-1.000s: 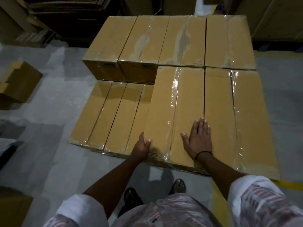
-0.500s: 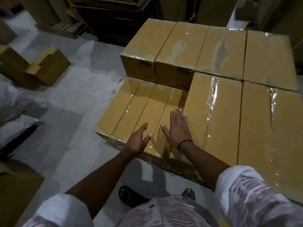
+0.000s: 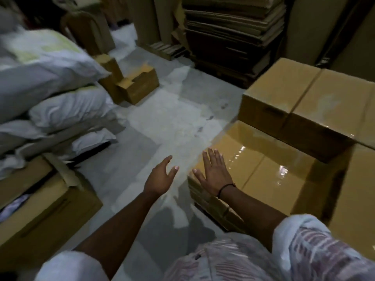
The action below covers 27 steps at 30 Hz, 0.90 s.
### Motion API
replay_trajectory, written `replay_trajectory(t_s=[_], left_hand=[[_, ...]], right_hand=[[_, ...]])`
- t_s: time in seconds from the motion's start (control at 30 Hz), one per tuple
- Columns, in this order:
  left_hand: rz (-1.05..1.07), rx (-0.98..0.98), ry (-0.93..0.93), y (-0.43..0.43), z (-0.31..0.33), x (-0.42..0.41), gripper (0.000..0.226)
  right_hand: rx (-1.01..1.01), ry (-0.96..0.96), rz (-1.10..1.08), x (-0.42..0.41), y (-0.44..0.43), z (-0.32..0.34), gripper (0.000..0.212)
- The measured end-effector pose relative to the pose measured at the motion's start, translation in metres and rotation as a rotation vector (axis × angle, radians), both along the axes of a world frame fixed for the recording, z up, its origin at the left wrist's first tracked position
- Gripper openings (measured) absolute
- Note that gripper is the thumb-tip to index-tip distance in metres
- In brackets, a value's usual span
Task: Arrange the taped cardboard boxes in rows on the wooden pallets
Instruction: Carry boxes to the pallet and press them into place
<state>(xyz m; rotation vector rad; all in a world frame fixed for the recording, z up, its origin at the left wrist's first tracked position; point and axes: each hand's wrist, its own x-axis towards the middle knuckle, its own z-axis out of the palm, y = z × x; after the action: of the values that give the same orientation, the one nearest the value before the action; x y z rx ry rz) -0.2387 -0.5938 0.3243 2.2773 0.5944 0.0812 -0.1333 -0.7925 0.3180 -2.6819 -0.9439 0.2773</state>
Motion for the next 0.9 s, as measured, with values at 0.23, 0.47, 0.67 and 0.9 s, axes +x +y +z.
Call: replay_trajectory(t_s=[0.23, 0.47, 0.67, 0.9], left_hand=[[0.171, -0.041, -0.04, 0.097, 0.0, 0.006, 0.059], [0.234, -0.066, 0.029, 0.204, -0.027, 0.052, 0.059], [0.186, -0.026, 0.147, 0.322, -0.029, 0.149, 0.06], [0.157, 0.038, 0.133, 0.456, -0.007, 0.268, 0.061]], right_hand=[[-0.012, 0.01, 0.187, 0.024, 0.127, -0.007, 0.083], [-0.035, 0.081, 0.208, 0.096, 0.244, -0.035, 0.084], [-0.077, 0.1, 0.244, 0.193, 0.363, -0.033, 0.085], [-0.06, 0.073, 0.251, 0.312, 0.494, -0.008, 0.081]])
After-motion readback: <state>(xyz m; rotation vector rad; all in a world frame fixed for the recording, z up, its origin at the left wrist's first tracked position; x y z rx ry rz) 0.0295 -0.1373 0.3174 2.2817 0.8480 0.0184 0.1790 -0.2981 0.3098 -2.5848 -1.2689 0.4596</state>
